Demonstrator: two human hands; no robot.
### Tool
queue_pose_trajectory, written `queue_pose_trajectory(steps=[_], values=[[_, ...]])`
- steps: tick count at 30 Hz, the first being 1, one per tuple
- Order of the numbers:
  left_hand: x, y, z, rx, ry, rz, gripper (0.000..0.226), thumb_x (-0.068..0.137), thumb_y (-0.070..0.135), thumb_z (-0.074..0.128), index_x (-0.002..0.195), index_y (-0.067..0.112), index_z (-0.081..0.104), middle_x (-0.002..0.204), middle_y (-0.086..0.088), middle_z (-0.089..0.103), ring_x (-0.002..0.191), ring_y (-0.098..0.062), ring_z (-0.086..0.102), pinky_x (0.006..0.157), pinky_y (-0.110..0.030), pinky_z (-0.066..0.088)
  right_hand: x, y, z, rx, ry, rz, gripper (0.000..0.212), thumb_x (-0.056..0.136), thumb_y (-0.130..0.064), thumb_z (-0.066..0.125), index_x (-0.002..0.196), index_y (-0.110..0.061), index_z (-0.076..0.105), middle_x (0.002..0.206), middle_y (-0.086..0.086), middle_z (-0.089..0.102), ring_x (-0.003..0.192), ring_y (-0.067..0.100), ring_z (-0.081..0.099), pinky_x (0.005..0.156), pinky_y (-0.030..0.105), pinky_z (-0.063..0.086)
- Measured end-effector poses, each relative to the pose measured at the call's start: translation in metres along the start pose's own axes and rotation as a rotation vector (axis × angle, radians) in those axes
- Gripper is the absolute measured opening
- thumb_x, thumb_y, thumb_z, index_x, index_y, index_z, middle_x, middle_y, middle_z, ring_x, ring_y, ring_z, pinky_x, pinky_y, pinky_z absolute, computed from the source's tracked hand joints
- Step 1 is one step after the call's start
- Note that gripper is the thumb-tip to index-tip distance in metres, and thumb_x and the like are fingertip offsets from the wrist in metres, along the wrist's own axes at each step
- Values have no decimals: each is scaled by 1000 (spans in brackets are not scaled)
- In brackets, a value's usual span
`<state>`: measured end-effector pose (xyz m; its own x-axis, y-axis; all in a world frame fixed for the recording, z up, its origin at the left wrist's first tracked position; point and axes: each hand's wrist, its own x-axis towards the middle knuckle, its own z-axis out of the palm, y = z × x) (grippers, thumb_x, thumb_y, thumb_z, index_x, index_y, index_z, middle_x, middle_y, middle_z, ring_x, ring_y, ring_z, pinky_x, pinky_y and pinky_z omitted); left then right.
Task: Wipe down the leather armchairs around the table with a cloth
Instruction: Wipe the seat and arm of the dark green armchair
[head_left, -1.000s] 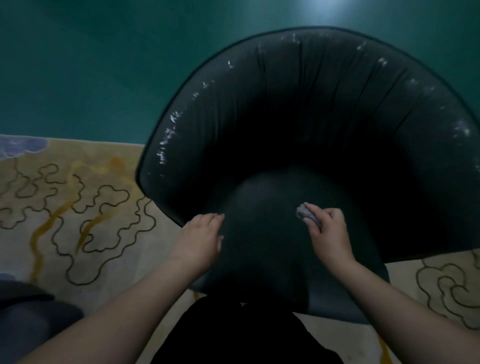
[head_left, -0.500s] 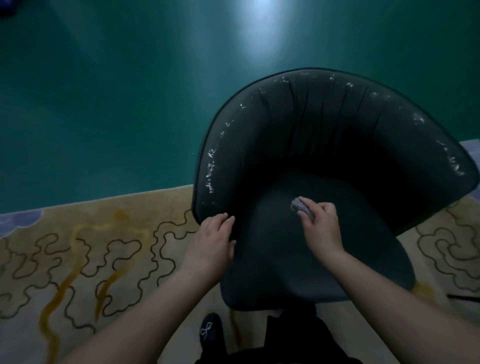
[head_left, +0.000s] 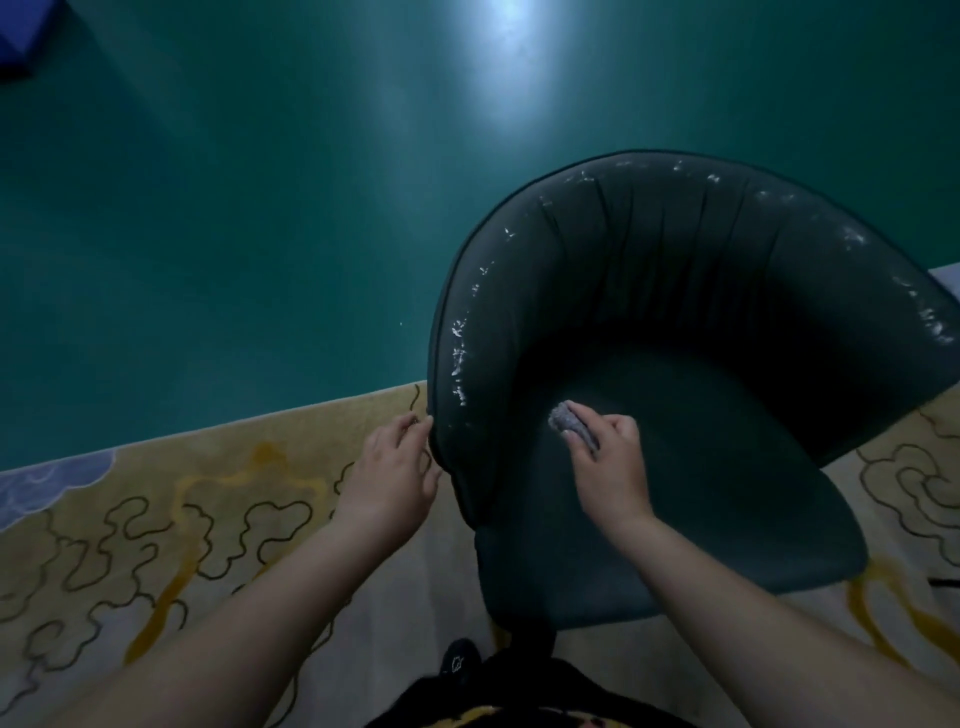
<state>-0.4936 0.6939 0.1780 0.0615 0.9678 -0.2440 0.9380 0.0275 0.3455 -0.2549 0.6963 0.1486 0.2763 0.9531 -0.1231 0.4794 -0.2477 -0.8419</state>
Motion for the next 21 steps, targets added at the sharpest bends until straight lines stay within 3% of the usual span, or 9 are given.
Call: queue_pose_trajectory(steps=[8, 14, 18, 21], values=[[31, -16, 6, -58, -117, -114, 70, 94, 40, 56, 153, 28, 20, 159, 1, 20, 144, -22, 21, 115, -38, 24, 15, -2, 28, 47, -40, 18, 34, 90, -17, 61, 123, -25, 61, 95, -15, 38, 86, -3, 49, 75, -6, 32], [73, -34, 2, -83, -217, -41, 81, 92, 40, 59, 154, 30, 8, 159, 1, 18, 143, -21, 26, 114, -40, 32, 21, -6, 55, 85, 26, 88, 34, 90, -18, 60, 123, -27, 60, 96, -14, 40, 88, -10, 47, 75, -5, 32], [100, -40, -1, -76, -274, 91, 85, 92, 42, 58, 154, 35, 1, 151, 0, 31, 119, -17, 50, 96, -34, 47, 22, -18, 84, 147, 117, 139, 37, 92, -16, 59, 127, -26, 58, 97, -11, 40, 87, -16, 45, 78, -6, 31], [115, -44, -1, -77, -313, 163, 89, 90, 41, 62, 154, 34, 0, 149, 1, 34, 105, -13, 56, 91, -36, 52, 18, -28, 115, 209, 199, 182, 37, 93, -15, 57, 129, -23, 56, 100, -5, 41, 88, -18, 44, 79, -6, 29]])
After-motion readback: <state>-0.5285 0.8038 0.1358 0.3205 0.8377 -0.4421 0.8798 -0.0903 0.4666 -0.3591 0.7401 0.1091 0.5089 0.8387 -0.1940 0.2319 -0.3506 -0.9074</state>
